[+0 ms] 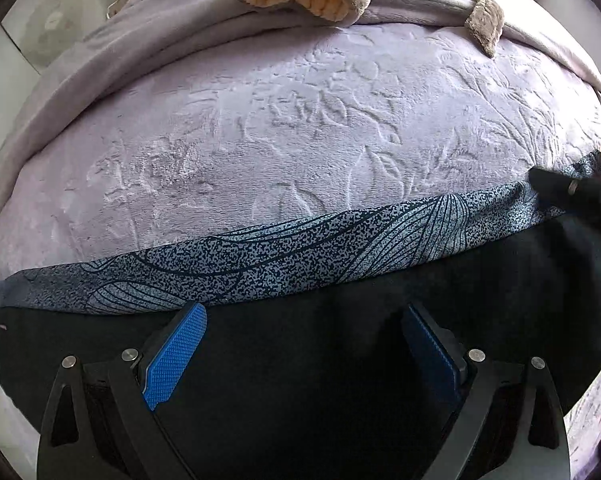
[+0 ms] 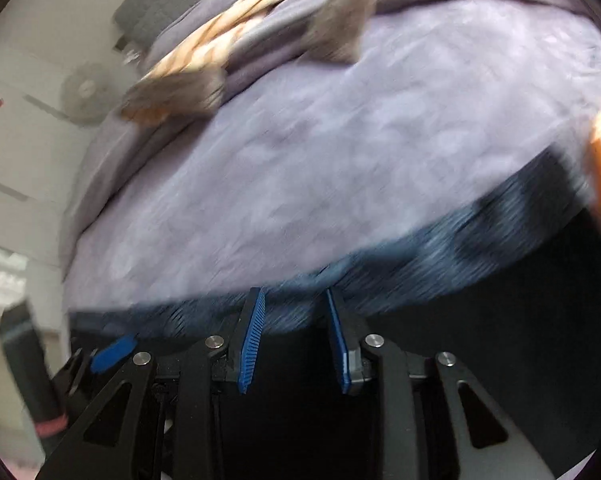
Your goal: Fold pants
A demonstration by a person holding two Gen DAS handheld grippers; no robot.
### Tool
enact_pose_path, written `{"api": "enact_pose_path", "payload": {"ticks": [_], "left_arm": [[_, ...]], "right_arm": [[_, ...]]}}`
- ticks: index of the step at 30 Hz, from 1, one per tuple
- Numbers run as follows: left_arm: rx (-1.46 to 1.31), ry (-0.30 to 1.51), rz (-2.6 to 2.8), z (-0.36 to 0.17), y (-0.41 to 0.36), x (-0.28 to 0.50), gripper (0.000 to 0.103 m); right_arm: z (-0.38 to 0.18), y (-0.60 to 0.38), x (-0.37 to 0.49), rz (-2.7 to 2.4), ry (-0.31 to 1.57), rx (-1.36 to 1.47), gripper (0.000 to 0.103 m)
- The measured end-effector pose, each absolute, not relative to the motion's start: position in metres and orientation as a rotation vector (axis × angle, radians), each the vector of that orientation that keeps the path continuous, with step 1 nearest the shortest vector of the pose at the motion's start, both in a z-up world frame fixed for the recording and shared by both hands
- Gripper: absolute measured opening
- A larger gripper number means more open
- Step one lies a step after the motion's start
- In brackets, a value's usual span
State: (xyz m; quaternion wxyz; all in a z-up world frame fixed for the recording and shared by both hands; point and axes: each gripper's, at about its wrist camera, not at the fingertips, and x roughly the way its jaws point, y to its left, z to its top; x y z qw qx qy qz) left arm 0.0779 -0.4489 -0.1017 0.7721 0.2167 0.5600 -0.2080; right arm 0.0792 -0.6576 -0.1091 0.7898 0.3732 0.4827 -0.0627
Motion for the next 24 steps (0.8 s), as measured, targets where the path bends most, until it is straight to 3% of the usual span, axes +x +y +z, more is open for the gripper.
{"api": "enact_pose_path", "payload": {"ticks": [7,11,22,23,24], "left_arm": [[0.489,1.106,-0.438,-0.081,-0.449,0.090,0.099],[0.492,1.184,-0.424,-0.100,-0.446,0.106,0.099],[0.534,1.163,-0.554,-0.072,-0.465,0.067,0.098],[0.535,1.168,-0.564,-0.072,-0.470,0.064,0.099],[0.542,1.172,-0.575,-0.075,-0.474,0.057,0.099]], "right_arm": [[-0.087,-0.701,0.030,-0.220,0.955,0.969,0.036],[-0.076,-0.699,-0.025,-0.205,0.910,1.073,0.036],[-0.106,-0.714,-0.120,-0.413,0.800,1.329,0.036],[-0.109,-0.718,-0.120,-0.416,0.782,1.340,0.031],[-0.109,-0.721,-0.119,-0.419,0.774,1.341,0.019]]}}
